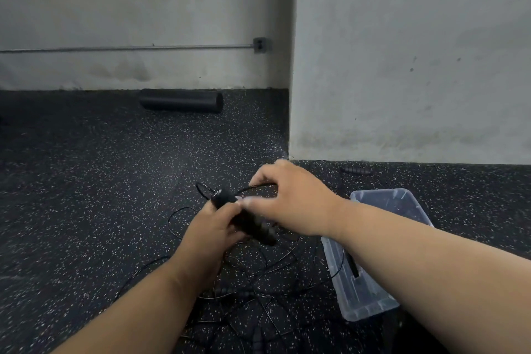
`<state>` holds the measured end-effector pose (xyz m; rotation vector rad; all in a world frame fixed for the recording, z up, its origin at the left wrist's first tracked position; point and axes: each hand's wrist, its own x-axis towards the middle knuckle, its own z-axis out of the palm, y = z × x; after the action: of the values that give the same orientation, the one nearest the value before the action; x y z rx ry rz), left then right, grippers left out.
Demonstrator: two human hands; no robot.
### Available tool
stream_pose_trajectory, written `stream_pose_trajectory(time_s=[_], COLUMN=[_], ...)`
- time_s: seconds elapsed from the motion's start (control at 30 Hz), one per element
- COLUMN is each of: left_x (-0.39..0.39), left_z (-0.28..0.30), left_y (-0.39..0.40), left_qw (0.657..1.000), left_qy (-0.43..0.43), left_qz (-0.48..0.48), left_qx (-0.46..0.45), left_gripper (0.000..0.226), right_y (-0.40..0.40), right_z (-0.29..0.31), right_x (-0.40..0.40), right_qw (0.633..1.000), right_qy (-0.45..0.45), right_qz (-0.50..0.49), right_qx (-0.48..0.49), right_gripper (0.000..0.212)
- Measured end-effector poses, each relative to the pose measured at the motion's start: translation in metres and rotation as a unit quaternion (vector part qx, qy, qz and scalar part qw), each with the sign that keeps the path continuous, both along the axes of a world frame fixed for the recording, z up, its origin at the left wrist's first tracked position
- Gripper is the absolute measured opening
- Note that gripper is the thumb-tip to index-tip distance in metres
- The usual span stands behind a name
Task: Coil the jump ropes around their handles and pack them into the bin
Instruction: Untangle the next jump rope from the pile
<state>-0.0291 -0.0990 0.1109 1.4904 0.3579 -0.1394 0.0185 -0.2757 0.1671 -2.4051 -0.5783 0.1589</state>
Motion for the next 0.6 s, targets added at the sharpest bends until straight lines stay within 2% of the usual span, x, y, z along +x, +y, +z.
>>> stream_pose_trajectory(time_s=[0.1,0.2,0.27,0.33,0.4,0.5,0.57,0.6], left_x=[0.001,-0.001,-0.002,-0.004,-0.003,0.005,0.011,0.014], left_z=[-0.007,-0.015,-0.025,-0.032,-0.030,-0.009,0.010,0.018], left_y=[0.006,-0.001,-0.007,-0.015,-0.018,-0.013,-0.006,-0.002], left_qw=[0.993,0.974,0.963,0.956,0.954,0.983,0.998,1.000], left_qy=[0.014,0.014,-0.001,-0.009,-0.005,0.016,0.007,-0.010], left_qz=[-0.044,-0.133,-0.167,-0.189,-0.171,-0.093,-0.037,-0.011], left_qx=[0.111,0.182,0.213,0.226,0.246,0.157,0.043,-0.026], left_gripper=[0.017,0.019,0.025,0.022,0.015,0.020,0.028,0.027], right_y=[-0.006,-0.004,0.001,0.003,0.001,-0.006,-0.014,-0.016], right_z=[0.017,0.025,0.028,0.030,0.034,0.023,0.002,-0.012], right_x=[0.008,0.009,0.008,0.009,0.014,0.026,0.033,0.032], right_qw=[0.972,0.908,0.872,0.856,0.848,0.853,0.876,0.898], right_qy=[0.107,0.177,0.207,0.215,0.205,0.183,0.191,0.202], right_qz=[-0.006,0.031,0.053,0.063,0.059,-0.020,-0.086,-0.098], right_qx=[0.210,0.379,0.441,0.467,0.485,0.488,0.435,0.378], right_gripper=[0.009,0.014,0.020,0.022,0.019,0.035,0.042,0.045])
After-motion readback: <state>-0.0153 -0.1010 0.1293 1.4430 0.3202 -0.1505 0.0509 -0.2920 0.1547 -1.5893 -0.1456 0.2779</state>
